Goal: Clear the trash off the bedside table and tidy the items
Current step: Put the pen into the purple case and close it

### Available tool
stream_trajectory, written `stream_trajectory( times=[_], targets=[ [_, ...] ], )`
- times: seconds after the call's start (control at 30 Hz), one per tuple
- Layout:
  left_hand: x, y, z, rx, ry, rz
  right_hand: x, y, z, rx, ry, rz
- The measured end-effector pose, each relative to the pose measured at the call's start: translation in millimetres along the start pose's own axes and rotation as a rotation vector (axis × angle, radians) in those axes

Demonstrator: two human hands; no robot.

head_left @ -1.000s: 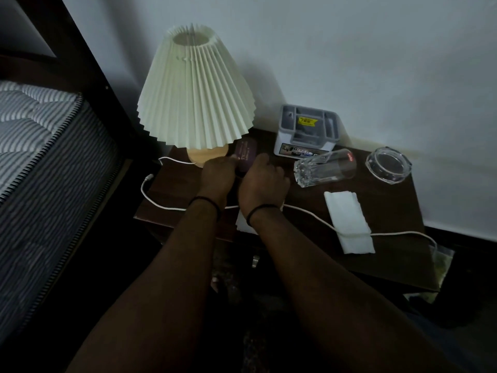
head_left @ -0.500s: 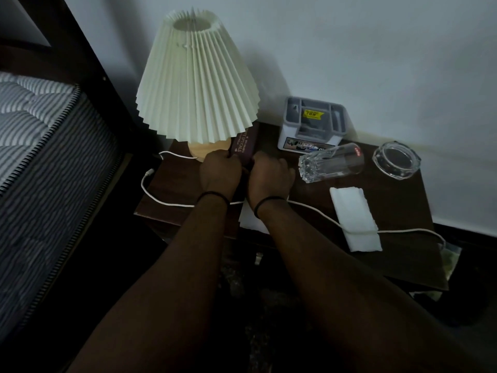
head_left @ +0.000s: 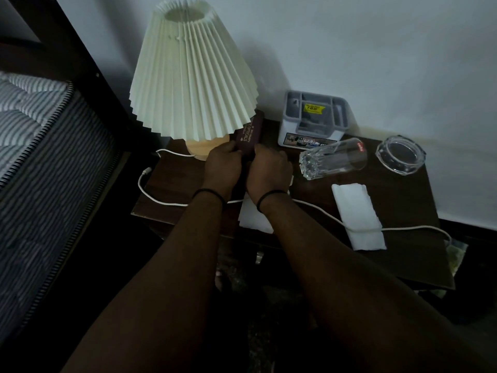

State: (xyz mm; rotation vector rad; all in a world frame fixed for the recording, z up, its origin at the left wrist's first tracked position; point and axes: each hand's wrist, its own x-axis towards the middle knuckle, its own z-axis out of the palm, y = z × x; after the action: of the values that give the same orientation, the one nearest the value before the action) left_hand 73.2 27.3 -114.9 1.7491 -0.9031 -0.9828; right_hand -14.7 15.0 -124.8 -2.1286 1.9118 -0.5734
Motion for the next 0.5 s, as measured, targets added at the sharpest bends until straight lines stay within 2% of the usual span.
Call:
stream_trajectory(
  times=[0.2,0.4,0.5],
  targets=[
    [4.4,0.9,3.0,0.057,-0.016,0.025,3.2,0.5,3.0,0.012,0.006,-0.002],
    [5.1,0.7,3.4,0.109,0.06,0.036,6.5,1.3,-1.0,0.031,-0.013,-0.001],
    [5.3,1.0,2.2,0.104,0.044,0.031,5.4,-0.4,-2.5,0.048,-0.028,-0.011]
  ],
)
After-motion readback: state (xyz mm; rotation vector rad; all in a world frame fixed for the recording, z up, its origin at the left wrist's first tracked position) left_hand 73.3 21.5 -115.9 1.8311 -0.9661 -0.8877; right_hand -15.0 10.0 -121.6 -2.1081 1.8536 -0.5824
